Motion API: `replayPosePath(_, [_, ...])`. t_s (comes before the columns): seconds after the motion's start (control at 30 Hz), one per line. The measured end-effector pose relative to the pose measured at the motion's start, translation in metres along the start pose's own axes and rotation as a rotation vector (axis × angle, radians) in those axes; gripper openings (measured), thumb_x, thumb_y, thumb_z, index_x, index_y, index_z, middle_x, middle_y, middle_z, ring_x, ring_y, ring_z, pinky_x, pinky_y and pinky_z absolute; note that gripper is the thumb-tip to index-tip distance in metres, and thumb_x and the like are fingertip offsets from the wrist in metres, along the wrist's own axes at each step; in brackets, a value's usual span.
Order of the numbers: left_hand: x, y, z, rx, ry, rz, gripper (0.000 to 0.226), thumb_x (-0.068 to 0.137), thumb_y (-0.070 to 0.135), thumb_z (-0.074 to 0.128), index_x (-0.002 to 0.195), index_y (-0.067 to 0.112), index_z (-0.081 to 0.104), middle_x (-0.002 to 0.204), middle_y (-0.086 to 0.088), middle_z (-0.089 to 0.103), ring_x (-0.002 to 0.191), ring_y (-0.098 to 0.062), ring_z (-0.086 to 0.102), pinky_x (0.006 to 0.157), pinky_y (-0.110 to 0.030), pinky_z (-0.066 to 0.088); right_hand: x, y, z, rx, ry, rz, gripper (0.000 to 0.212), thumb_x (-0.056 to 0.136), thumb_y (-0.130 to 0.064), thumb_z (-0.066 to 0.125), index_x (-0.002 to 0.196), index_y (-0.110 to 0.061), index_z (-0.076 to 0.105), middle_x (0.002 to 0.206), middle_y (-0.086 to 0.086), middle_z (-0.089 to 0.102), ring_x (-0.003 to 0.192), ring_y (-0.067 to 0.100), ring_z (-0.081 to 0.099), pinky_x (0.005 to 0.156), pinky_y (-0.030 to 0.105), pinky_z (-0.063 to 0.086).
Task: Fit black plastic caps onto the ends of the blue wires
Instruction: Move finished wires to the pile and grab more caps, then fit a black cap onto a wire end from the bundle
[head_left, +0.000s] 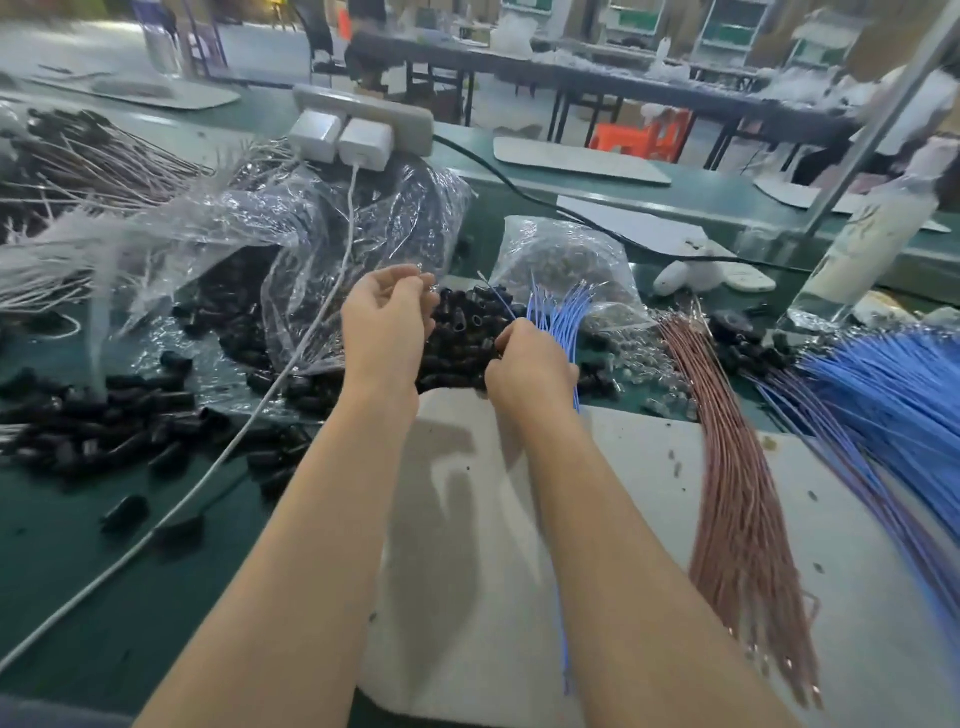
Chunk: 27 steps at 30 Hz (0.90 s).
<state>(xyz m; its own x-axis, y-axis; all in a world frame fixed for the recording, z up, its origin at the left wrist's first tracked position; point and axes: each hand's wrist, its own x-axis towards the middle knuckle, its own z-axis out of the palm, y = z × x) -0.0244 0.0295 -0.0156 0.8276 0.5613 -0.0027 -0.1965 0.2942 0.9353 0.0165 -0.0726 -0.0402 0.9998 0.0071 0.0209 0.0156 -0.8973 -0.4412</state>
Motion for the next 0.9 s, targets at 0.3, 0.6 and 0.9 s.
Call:
replayPosePath(0.3, [-0.018,-0.022,0.030,0.145,-0.105,0.051,0.019,0.092,0.002,0.050,0.089,0.020,0.056,0.091,0.001,0.067,0.077,-0.005,0.062,0.073,-0.020,0.050,-0.004,0.022,-0.024,0.393,0.155,-0.151,0.018,0.088,-0.003,0.053,0.101,-0.010,0.063,0.102,0.007,0.066,0.095,0.019,0.059,0.087,0.029,0.046])
replayPosePath(0.6, [-0.044,-0.051,0.065,0.572,-0.537,0.251,0.024,0.087,0.012,0.063,0.082,0.034,0.060,0.077,0.013,0.063,0.065,-0.004,0.061,0.071,-0.020,0.050,-0.015,0.083,-0.065,0.783,0.254,-0.095,0.018,0.087,-0.008,0.063,0.079,-0.023,0.060,0.080,-0.002,0.066,0.079,0.014,0.064,0.076,0.030,0.053])
replayPosePath(0.9, [-0.031,-0.054,0.051,-0.023,-0.289,-0.206,0.010,0.087,0.006,0.065,0.084,0.011,0.057,0.074,-0.003,0.062,0.056,-0.002,0.062,0.057,-0.013,0.051,-0.023,0.092,-0.031,0.549,0.230,-0.098,0.007,0.091,-0.017,0.060,0.085,-0.015,0.063,0.082,0.004,0.069,0.079,0.018,0.066,0.081,0.040,0.054])
